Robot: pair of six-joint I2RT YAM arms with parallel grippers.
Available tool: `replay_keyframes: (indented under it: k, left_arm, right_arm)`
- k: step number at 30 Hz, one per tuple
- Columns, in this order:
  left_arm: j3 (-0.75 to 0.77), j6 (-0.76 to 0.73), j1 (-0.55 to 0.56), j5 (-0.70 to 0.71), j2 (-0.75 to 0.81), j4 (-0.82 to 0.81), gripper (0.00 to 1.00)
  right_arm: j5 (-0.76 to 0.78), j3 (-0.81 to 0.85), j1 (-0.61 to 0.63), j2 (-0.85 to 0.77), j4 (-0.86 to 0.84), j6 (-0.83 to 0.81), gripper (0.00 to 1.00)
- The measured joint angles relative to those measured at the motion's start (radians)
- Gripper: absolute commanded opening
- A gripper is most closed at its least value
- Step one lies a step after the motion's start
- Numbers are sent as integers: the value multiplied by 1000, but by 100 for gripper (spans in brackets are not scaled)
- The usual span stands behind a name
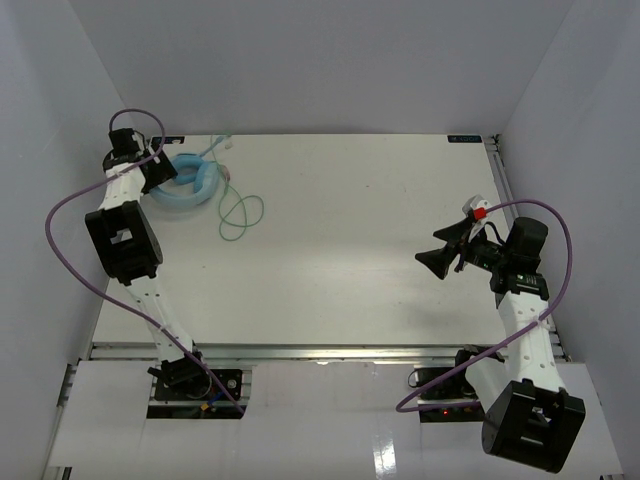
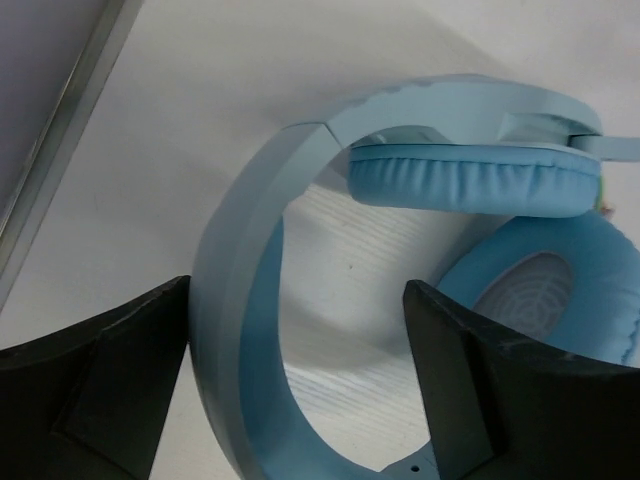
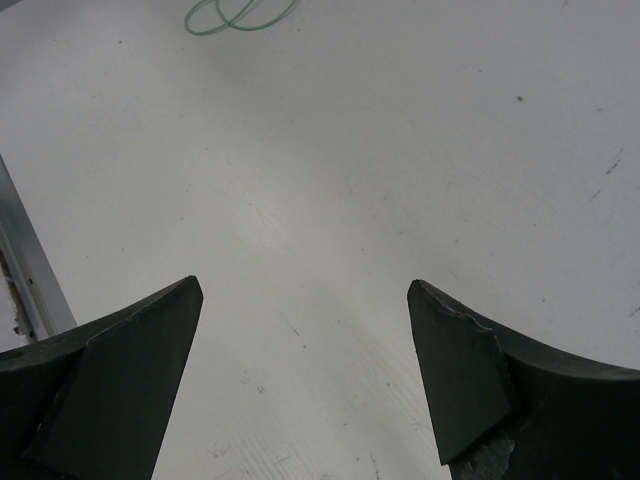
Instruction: Wrap the headphones
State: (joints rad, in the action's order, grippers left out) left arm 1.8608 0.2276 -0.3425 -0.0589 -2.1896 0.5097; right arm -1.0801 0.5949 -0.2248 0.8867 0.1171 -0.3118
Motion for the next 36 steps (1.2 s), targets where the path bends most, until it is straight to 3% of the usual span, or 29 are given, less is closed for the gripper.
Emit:
replay_keyframes:
  k: [20, 24, 27, 31, 36]
  left_arm:
    - [55, -67, 6, 97, -70, 64, 64]
    - [55, -73, 7, 101, -75, 66, 51]
    - [55, -77, 9, 102, -75, 66, 31]
    - [55, -85, 15, 115, -75, 77, 13]
    - [49, -83, 17, 111, -74, 84, 0]
  right_arm:
    - [4, 5, 8, 4, 15, -7, 90]
    - [6, 5, 8, 4, 15, -7, 90]
    - [8, 5, 8, 4, 15, -7, 90]
    - [12, 5, 9, 4, 15, -9, 90]
    - [18, 5, 9, 4, 15, -11, 90]
